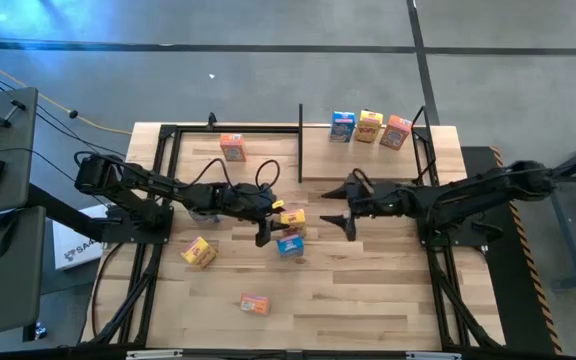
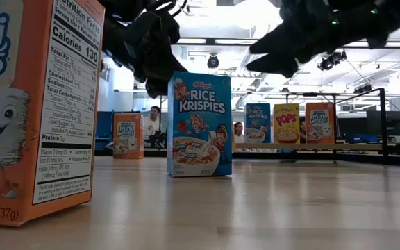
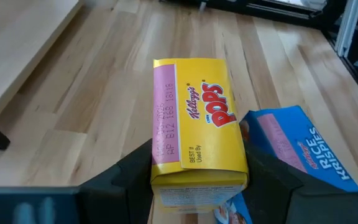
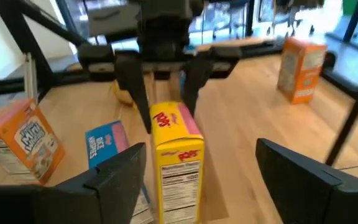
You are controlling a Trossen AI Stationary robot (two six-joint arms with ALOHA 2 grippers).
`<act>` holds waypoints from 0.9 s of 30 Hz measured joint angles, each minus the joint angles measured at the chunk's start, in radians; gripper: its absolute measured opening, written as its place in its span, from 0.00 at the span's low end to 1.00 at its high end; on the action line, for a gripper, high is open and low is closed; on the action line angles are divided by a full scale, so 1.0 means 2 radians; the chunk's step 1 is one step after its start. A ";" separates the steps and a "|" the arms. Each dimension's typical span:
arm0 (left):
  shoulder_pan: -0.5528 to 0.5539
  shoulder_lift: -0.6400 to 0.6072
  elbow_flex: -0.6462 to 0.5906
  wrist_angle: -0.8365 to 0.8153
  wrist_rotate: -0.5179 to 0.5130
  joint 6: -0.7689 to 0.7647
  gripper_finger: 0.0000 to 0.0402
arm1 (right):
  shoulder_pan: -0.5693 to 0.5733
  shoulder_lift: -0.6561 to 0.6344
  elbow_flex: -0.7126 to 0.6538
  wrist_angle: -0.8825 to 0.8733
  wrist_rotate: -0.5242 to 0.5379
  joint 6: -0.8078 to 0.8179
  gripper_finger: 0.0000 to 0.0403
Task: Stack cereal on shelf
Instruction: Put the top yellow cereal box on the shelf
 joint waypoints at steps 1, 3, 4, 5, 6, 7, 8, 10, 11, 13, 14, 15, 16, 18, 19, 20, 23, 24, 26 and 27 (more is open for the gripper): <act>0.000 0.000 0.000 0.000 0.003 0.005 0.47 | 0.004 0.012 0.011 -0.012 0.005 0.005 0.77; 0.000 0.000 0.000 -0.002 0.013 0.014 0.47 | 0.011 0.038 0.041 -0.043 0.019 0.009 0.82; 0.000 0.000 0.000 -0.003 0.015 0.018 0.47 | 0.014 0.050 0.057 -0.064 0.027 0.009 0.84; 0.000 0.000 0.000 -0.003 0.018 0.021 0.47 | 0.017 0.062 0.074 -0.086 0.035 0.009 0.86; 0.000 0.000 0.000 -0.003 0.022 0.023 0.47 | 0.020 0.075 0.093 -0.103 0.041 0.007 0.87; 0.000 0.000 0.000 -0.003 0.024 0.023 0.47 | 0.022 0.088 0.112 -0.121 0.045 0.005 0.89; -0.001 0.000 0.000 -0.004 0.026 0.024 0.47 | 0.023 0.100 0.130 -0.137 0.046 -0.001 0.90; -0.003 0.000 0.000 -0.006 0.026 0.029 0.47 | 0.025 0.125 0.169 -0.179 0.040 -0.011 0.92; -0.005 0.000 0.000 -0.007 0.026 0.032 0.47 | 0.026 0.137 0.189 -0.203 0.032 -0.017 0.93; -0.009 0.000 0.000 -0.007 0.026 0.036 0.47 | 0.026 0.159 0.230 -0.256 0.018 -0.023 0.94; -0.010 0.000 0.000 -0.006 0.026 0.035 0.47 | 0.024 0.170 0.249 -0.280 0.016 -0.021 0.94; -0.011 0.000 0.000 -0.006 0.025 0.033 0.47 | 0.022 0.180 0.267 -0.301 0.012 -0.018 0.94; -0.013 0.000 0.000 -0.006 0.023 0.030 0.47 | 0.021 0.190 0.284 -0.322 0.010 -0.017 0.94; -0.013 0.000 0.000 -0.004 0.020 0.024 0.47 | 0.019 0.207 0.311 -0.351 0.003 -0.017 0.94; -0.013 0.000 0.000 -0.002 0.019 0.021 0.47 | 0.018 0.214 0.321 -0.359 -0.004 -0.017 0.94; -0.013 0.000 0.000 0.000 0.018 0.018 0.47 | 0.016 0.221 0.328 -0.367 -0.014 -0.017 0.93; -0.013 0.000 0.000 0.003 0.011 0.015 0.47 | 0.010 0.232 0.337 -0.375 -0.037 -0.013 0.88; -0.013 0.000 0.000 0.005 0.009 0.014 0.47 | 0.009 0.233 0.337 -0.378 -0.042 -0.012 0.86; -0.013 0.000 0.000 0.010 0.008 0.014 0.47 | 0.005 0.233 0.337 -0.381 -0.044 -0.012 0.80; -0.013 0.000 0.000 0.011 0.008 0.014 0.47 | 0.004 0.233 0.337 -0.378 -0.046 -0.012 0.76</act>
